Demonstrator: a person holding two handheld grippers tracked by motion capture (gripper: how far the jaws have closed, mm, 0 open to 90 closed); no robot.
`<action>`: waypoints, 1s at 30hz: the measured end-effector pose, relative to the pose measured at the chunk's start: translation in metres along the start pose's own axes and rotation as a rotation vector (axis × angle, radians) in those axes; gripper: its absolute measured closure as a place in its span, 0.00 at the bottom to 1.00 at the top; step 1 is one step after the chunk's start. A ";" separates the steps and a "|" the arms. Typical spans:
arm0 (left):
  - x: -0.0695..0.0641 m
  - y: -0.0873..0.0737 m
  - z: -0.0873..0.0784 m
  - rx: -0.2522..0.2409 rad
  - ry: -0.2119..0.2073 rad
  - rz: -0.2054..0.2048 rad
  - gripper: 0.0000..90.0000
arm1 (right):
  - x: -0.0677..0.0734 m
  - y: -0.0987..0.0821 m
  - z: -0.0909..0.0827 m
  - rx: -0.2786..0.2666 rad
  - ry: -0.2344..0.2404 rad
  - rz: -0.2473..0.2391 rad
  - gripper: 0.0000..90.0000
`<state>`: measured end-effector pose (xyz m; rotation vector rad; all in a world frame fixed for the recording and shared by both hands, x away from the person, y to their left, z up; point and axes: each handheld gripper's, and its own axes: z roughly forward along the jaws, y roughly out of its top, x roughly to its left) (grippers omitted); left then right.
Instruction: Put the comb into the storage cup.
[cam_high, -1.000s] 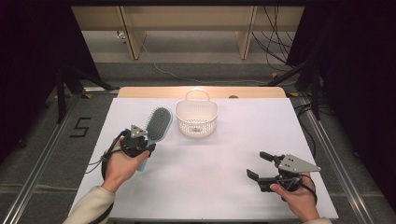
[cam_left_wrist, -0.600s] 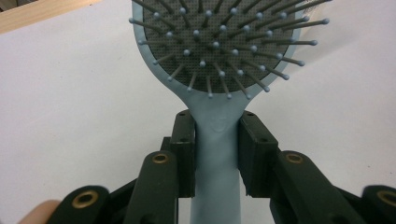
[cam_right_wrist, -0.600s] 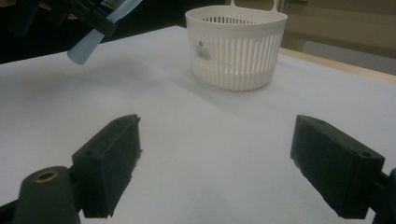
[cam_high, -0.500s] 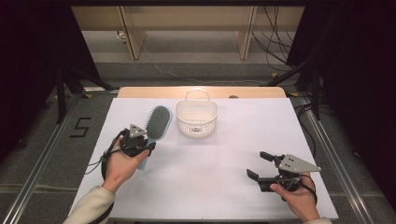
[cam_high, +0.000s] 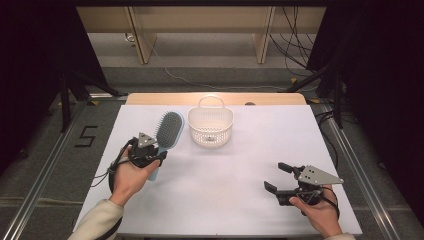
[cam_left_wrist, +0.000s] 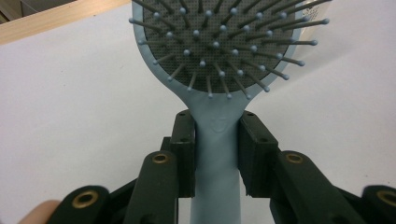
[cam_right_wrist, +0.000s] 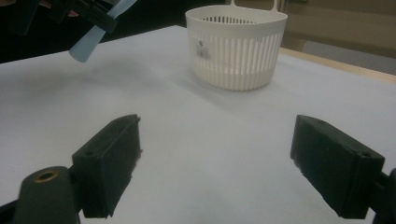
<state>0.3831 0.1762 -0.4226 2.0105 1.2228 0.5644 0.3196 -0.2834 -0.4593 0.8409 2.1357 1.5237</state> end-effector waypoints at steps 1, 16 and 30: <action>0.000 0.000 0.000 -0.003 0.001 -0.001 0.78 | 0.000 0.000 0.000 -0.001 0.000 0.000 0.18; 0.000 0.001 -0.002 -0.037 0.002 -0.010 0.78 | 0.000 0.000 0.000 -0.001 0.000 -0.001 0.18; 0.001 0.003 -0.003 -0.071 0.003 -0.011 0.78 | 0.000 0.000 0.000 0.000 0.000 0.001 0.18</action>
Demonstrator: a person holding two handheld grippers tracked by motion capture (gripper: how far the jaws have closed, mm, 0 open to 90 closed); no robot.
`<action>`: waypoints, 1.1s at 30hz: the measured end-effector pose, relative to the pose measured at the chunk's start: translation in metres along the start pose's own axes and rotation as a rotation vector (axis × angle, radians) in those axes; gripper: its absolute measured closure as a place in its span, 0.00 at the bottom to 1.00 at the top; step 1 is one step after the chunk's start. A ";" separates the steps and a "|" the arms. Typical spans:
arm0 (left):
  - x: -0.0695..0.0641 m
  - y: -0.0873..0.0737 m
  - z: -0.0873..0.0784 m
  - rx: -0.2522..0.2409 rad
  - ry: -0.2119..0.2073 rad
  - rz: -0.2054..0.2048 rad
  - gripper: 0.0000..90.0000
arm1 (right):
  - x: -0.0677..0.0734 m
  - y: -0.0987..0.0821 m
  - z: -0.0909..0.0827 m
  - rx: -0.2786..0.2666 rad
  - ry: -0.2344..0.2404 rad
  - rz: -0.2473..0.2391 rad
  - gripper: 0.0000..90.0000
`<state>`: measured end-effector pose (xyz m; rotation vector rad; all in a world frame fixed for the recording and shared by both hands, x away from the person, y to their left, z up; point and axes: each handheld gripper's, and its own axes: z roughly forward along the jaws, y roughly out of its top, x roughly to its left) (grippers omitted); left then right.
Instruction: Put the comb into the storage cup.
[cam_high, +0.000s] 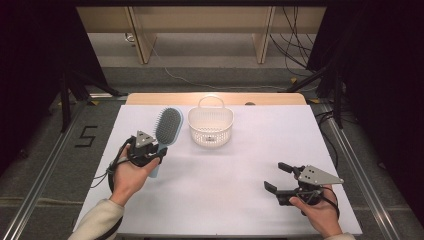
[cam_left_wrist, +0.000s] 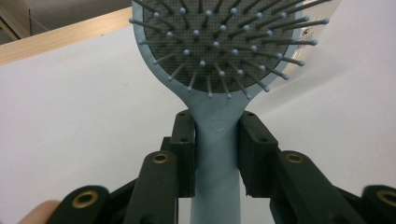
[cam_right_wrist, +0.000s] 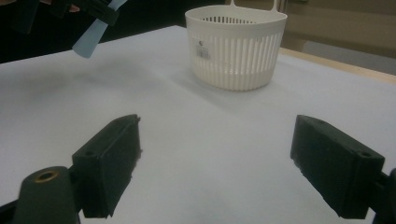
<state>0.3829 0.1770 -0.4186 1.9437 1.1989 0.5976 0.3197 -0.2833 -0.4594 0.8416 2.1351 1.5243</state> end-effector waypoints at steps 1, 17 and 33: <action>0.000 0.000 0.000 -0.002 0.000 0.001 0.78 | 0.000 0.000 0.000 0.000 0.000 -0.001 0.18; 0.000 0.001 -0.001 -0.029 -0.001 0.005 0.78 | 0.000 0.000 0.000 0.000 0.000 -0.001 0.18; 0.000 0.002 -0.001 -0.050 0.006 0.011 0.78 | 0.000 0.000 0.000 0.000 0.000 -0.004 0.18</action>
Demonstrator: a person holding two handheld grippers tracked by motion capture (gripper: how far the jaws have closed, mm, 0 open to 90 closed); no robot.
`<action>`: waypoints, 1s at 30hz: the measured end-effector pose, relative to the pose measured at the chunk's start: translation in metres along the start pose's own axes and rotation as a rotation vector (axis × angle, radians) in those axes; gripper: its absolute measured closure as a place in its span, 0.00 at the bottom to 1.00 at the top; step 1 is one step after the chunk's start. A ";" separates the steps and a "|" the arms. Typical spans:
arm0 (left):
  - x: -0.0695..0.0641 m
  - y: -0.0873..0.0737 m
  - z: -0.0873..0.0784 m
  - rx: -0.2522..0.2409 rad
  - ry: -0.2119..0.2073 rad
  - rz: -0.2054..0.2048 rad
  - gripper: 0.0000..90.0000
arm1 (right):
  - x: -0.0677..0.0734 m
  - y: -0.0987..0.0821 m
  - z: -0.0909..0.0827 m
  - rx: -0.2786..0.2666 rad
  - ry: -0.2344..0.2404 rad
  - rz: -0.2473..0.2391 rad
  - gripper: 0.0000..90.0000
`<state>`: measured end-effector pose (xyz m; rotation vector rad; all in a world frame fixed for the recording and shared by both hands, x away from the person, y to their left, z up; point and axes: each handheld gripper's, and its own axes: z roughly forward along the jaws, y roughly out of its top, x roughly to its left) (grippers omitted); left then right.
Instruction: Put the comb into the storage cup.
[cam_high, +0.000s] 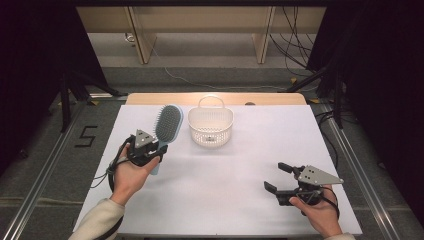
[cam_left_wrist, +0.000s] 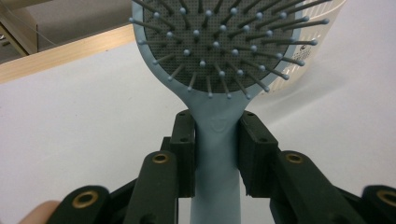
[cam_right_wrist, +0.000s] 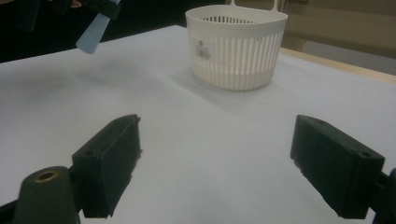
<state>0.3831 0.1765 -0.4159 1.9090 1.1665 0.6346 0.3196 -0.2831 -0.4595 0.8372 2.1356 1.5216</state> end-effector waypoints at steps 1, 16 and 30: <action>0.000 0.000 0.000 -0.001 0.000 0.001 0.78 | 0.000 0.000 0.000 0.000 0.000 0.000 0.18; 0.000 0.001 0.000 -0.024 0.002 0.007 0.78 | 0.000 0.000 0.000 -0.001 0.000 0.001 0.18; -0.001 0.003 0.000 -0.045 -0.001 0.006 0.78 | 0.000 0.000 0.000 -0.002 0.000 0.004 0.18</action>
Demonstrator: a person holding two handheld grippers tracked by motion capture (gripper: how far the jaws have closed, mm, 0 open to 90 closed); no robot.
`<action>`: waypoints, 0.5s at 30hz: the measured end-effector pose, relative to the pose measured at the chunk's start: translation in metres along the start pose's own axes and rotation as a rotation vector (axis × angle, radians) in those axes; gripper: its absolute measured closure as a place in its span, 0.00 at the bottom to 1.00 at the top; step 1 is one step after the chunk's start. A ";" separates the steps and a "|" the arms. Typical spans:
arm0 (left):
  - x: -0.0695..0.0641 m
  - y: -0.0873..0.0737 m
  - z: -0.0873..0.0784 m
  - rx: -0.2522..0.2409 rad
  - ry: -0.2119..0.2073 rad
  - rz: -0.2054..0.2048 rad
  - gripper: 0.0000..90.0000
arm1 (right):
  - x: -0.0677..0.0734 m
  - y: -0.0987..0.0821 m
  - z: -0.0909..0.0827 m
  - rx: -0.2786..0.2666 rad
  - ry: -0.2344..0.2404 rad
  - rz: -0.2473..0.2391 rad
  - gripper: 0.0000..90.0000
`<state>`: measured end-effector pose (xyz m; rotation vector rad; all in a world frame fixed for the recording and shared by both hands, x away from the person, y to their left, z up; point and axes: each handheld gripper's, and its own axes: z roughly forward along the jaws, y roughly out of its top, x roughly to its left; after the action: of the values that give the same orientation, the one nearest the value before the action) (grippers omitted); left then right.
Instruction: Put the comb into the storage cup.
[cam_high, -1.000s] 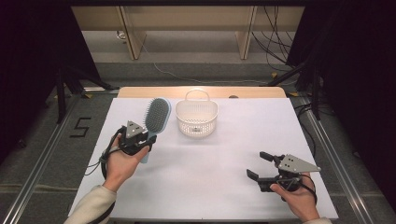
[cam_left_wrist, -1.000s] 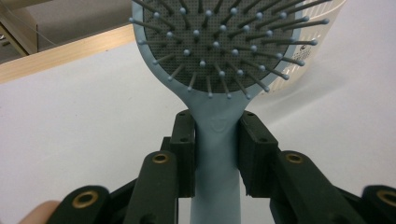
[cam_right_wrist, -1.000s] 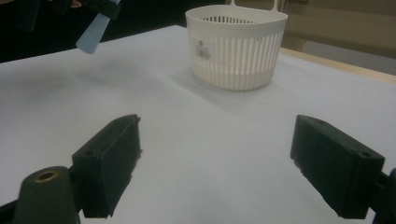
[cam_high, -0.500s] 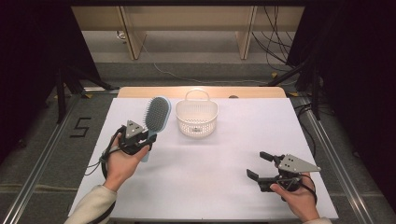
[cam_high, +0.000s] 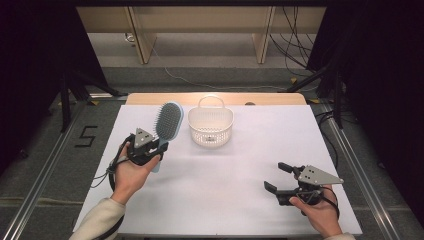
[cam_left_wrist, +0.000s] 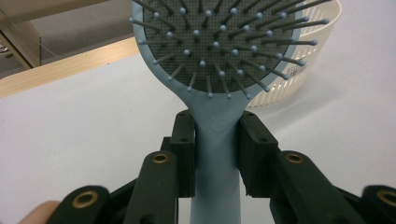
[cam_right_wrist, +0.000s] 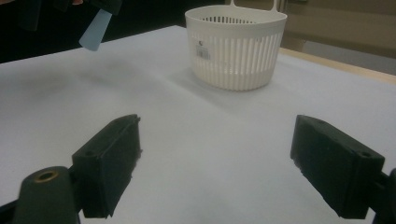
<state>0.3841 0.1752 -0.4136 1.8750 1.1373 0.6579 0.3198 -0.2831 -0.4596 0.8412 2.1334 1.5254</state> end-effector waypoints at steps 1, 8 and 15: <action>0.000 0.000 0.000 -0.002 0.001 0.002 0.78 | 0.000 0.000 0.000 0.001 -0.001 -0.002 0.18; 0.000 0.001 0.000 -0.009 0.001 0.007 0.78 | 0.000 0.000 0.000 0.001 0.001 -0.001 0.18; 0.000 0.002 0.001 -0.016 0.001 0.008 0.78 | 0.000 0.000 0.000 0.002 0.000 0.000 0.18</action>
<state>0.3855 0.1742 -0.4124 1.8668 1.1222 0.6704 0.3202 -0.2832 -0.4601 0.8419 2.1351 1.5242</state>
